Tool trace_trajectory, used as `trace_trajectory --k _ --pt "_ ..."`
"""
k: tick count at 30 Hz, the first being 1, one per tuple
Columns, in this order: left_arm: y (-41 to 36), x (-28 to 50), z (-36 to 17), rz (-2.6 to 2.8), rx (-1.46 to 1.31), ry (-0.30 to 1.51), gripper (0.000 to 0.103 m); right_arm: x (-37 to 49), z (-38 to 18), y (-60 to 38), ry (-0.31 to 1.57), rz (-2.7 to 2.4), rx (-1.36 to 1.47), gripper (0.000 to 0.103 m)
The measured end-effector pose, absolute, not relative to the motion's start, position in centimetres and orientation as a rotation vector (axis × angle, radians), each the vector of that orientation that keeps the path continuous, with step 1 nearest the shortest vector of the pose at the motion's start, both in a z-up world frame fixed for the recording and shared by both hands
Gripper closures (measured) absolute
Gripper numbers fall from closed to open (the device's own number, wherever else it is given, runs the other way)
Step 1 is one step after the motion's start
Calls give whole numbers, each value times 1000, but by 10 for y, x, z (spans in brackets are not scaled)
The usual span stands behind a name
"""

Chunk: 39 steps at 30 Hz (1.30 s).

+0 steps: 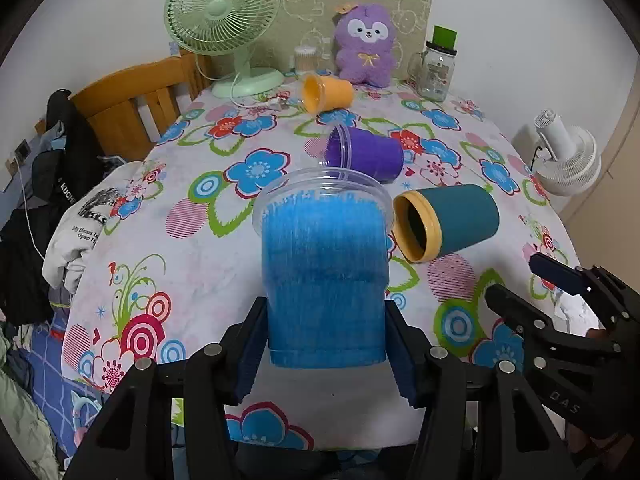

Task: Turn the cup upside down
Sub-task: 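Lower the blue cup rim-down onto the tablecloth with the left gripper, then open the left gripper and release the upside-down blue cup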

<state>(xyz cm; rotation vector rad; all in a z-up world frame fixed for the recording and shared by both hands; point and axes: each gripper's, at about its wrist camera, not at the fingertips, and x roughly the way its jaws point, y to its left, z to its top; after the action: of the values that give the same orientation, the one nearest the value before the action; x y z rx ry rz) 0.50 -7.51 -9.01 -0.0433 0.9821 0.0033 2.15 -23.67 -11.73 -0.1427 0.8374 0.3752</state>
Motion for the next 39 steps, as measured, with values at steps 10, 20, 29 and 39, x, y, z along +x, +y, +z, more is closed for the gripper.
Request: trace_trajectory --k 10,20,29,39 --pt "-74 3 -86 -19 7 1024 45 28 -125 -236 859 370 -140 37" --pt "-69 7 -87 -13 36 1043 43 32 -129 -231 869 377 -145 36" --pt "-68 11 -89 -23 30 1044 43 35 -131 -230 874 371 -150 36" --pt "-65 11 -86 -24 14 1035 41 37 -128 -227 868 368 -162 36"
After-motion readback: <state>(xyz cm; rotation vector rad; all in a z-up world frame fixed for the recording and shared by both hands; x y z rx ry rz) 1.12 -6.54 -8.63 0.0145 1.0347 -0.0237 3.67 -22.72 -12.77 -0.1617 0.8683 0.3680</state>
